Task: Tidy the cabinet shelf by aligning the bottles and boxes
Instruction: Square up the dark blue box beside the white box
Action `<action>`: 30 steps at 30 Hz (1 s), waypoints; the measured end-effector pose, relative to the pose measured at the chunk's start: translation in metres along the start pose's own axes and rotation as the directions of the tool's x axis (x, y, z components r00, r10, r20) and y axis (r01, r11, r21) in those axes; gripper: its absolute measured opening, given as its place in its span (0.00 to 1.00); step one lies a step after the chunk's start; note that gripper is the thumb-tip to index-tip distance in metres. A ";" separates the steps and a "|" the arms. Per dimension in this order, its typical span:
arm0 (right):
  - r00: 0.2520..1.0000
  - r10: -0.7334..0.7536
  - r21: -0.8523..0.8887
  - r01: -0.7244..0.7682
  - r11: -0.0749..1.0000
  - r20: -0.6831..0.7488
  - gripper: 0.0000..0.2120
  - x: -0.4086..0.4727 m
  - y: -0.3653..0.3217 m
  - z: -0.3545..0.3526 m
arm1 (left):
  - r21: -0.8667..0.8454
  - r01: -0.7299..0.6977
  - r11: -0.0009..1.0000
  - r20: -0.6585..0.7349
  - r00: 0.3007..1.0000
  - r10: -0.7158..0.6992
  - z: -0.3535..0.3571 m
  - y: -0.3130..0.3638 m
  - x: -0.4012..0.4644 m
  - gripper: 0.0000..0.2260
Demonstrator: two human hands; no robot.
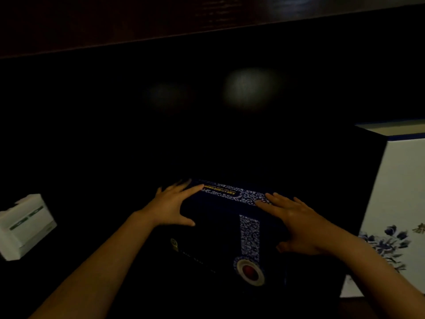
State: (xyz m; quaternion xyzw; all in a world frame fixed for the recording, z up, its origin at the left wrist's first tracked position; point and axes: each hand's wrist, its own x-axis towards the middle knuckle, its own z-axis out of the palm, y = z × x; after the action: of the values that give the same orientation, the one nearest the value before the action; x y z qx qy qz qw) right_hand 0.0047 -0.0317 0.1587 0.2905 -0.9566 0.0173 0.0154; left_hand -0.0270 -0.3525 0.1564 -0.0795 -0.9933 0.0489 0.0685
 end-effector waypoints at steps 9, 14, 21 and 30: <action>0.999 -0.004 0.046 0.002 0.999 0.032 0.42 0.009 0.028 -0.018 | -0.040 0.136 0.990 -0.377 0.915 -0.141 0.024 0.044 -0.037 0.39; 0.970 0.130 -0.064 -0.145 0.987 -0.203 0.44 0.019 0.001 0.008 | 0.083 0.202 0.976 -0.465 0.874 -0.141 0.016 0.062 -0.064 0.40; 0.931 0.137 -0.151 -0.198 0.968 -0.339 0.44 0.028 -0.014 0.027 | 0.070 0.156 0.985 -0.207 0.969 -0.138 0.019 0.024 -0.064 0.42; 0.903 0.231 -0.097 -0.283 0.954 -0.363 0.43 0.025 -0.025 0.028 | 0.065 0.191 0.980 -0.305 0.938 -0.163 0.022 0.034 -0.067 0.40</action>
State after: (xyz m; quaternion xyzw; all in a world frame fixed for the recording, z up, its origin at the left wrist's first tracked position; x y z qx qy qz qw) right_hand -0.0022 -0.0678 0.1320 0.1520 -0.9673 -0.0003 0.2029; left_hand 0.0408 -0.3318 0.1220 0.0068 -0.9713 0.0762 0.2252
